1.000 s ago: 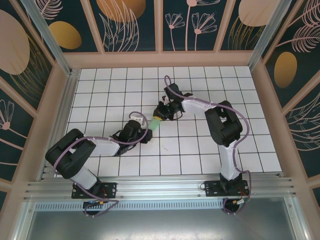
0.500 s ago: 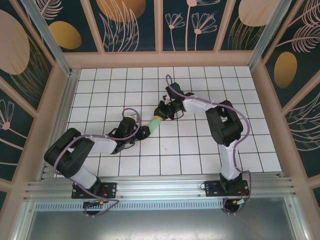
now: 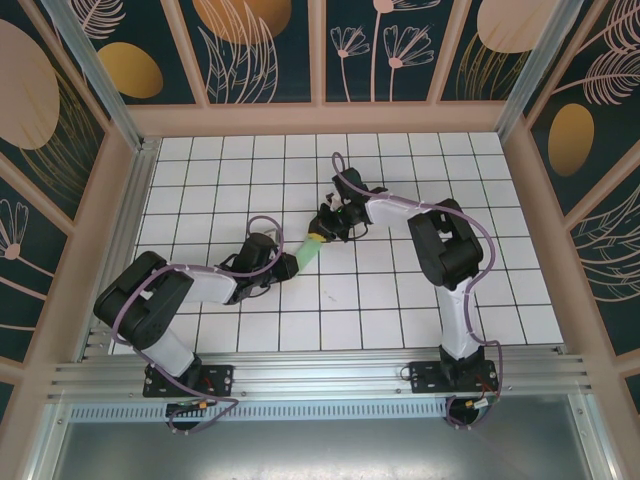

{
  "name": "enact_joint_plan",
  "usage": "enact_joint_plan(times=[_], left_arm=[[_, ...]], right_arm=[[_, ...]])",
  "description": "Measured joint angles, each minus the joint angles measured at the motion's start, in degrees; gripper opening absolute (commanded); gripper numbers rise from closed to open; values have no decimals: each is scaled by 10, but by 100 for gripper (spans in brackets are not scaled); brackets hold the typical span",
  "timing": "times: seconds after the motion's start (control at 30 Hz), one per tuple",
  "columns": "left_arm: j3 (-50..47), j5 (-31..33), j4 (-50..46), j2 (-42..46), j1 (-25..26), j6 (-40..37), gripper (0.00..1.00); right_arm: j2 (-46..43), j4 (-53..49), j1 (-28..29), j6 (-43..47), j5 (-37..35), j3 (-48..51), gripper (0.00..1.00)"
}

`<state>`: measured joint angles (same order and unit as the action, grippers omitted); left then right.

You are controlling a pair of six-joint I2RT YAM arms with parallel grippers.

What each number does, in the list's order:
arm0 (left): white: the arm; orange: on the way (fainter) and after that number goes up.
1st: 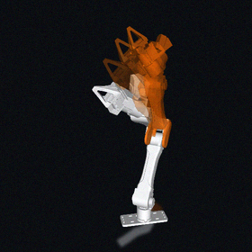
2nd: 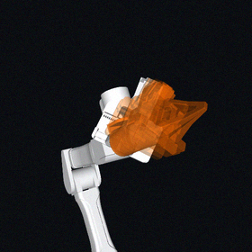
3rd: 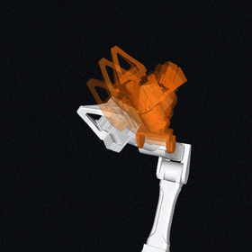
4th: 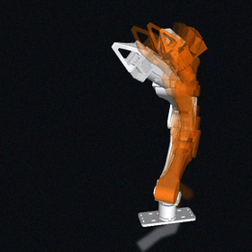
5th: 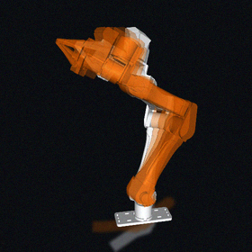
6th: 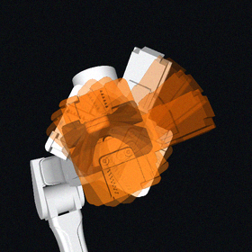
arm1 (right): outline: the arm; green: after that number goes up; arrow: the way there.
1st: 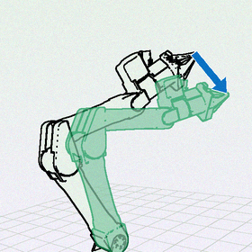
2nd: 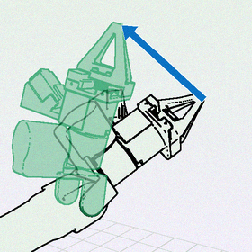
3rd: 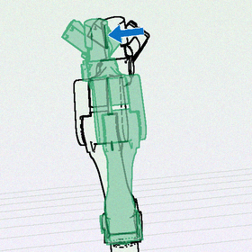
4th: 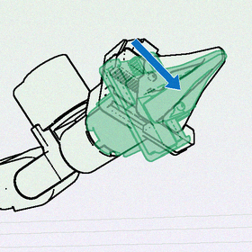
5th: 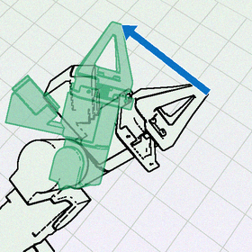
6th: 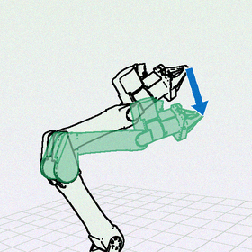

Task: Fold a paper plane with a square sheet of paper (pick it up from the middle)
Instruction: Fold the wing for the fifth time at the center of the table.

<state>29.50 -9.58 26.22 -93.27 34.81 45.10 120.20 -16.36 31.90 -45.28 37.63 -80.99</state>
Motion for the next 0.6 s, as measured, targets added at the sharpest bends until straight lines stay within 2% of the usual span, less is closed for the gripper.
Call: enact_joint_plan(times=[0.2, 0.6], left_arm=[[1, -7, 0, 0, 0, 0, 25], [3, -20, -12, 1, 0, 2, 19]], right_arm=[[0, 14, -6, -3, 11, 5, 10], [0, 57, -30, -26, 36, 31, 10]])
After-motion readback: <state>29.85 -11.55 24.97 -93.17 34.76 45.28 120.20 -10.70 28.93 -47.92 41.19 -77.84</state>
